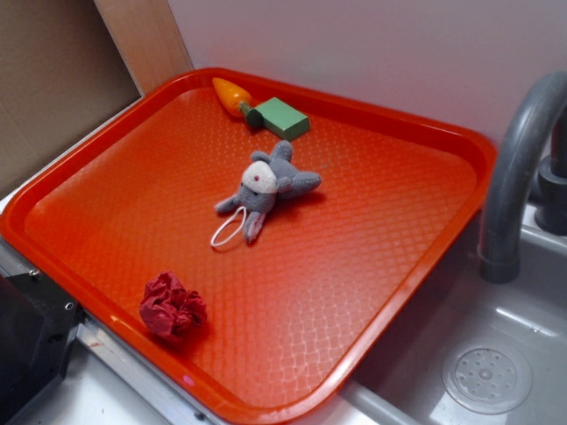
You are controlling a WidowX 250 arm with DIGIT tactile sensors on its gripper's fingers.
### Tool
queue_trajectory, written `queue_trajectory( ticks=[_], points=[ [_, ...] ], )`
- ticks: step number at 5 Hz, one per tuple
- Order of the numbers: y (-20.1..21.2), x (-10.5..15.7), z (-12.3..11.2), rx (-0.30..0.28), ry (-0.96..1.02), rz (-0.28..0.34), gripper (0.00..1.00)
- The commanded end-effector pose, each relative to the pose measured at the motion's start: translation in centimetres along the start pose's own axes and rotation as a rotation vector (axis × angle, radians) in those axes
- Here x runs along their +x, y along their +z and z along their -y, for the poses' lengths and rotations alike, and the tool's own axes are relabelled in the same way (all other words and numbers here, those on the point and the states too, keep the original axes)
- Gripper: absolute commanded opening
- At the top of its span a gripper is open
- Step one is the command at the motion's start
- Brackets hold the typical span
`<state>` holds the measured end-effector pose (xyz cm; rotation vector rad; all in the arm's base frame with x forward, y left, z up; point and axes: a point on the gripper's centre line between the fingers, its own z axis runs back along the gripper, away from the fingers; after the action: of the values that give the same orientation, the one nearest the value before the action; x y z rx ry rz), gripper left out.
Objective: Grab the red paper.
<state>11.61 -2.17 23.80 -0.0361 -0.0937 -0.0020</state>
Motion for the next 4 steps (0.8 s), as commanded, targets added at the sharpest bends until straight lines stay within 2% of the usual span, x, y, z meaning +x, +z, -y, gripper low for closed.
queue_trajectory(
  ticks=[1, 2, 3, 4],
  points=[
    [0.0, 0.0, 0.0, 0.0, 0.0, 0.0, 1.0],
    [-1.1, -0.3, 1.9, 0.002, 0.141, 0.1, 1.0],
    [-2.9, -0.2, 3.5, -0.059, 0.151, 0.149, 1.0],
    [-6.2, 0.1, 5.8, -0.053, 0.091, 0.107, 1.0]
  ],
)
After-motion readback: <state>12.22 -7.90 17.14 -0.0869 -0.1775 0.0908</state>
